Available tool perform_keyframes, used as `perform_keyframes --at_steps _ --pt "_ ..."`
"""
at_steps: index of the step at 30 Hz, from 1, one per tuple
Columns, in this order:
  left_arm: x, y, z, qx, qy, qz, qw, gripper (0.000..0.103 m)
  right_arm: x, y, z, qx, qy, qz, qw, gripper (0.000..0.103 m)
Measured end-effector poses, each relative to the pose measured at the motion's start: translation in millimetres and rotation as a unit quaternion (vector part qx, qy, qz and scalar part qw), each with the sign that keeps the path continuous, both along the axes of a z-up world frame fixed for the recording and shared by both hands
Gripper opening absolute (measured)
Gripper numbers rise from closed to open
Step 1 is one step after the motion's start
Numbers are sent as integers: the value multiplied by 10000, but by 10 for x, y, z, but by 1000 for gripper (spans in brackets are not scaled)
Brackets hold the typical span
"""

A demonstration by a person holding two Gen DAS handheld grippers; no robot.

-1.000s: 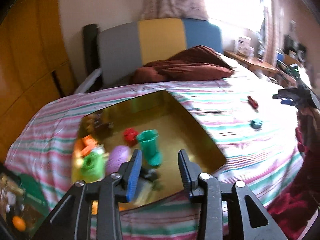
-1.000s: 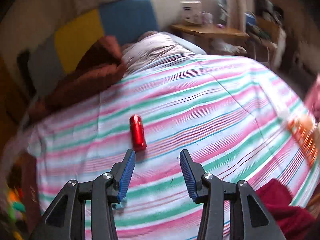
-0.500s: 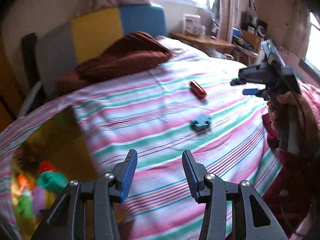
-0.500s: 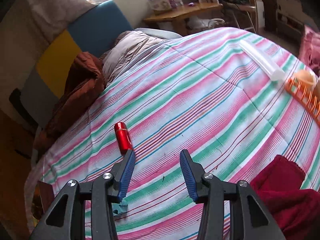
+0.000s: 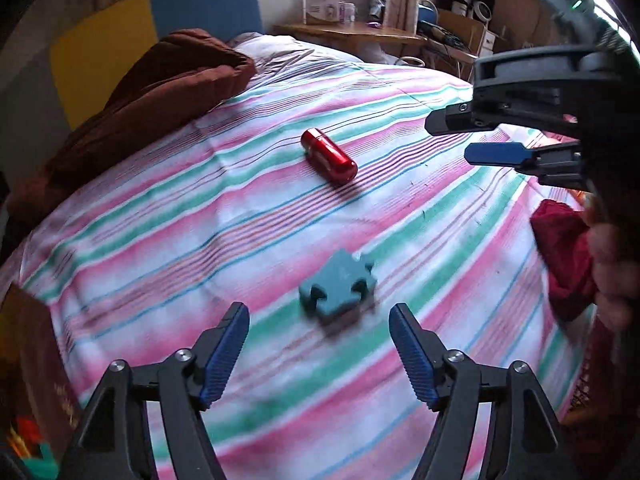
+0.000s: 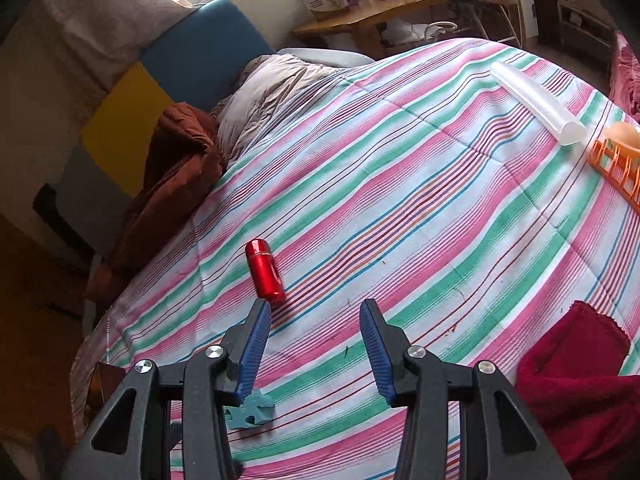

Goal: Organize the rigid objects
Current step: 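Grasp the teal numbered puzzle piece with the left tool while the right tool returns to the bed, then close the right tool around the red metallic cylinder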

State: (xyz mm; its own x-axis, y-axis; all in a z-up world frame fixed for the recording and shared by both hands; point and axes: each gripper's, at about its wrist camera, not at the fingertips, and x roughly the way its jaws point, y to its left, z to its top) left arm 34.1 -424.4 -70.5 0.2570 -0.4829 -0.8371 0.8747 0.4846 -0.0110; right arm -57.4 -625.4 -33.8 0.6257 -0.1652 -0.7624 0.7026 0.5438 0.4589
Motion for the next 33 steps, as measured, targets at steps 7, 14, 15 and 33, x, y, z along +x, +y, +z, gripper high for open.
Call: perform_keyframes --at_steps 7,14,15,33 --pt "55 -309 -204 279 -383 -442 9979 70 42 3 -22 135 -51 123 9998 47" --pt "-28 -61 -254 -7 -19 -269 9996 48 51 1 -36 153 -29 143 9998 47" --pt "-48 30 -254 -55 39 -134 9999 48 46 7 -35 143 -9 159 9998 47" --pt "-483 1059 -286 -655 -416 656 9948 48 348 293 -249 163 822 968 9918 44"
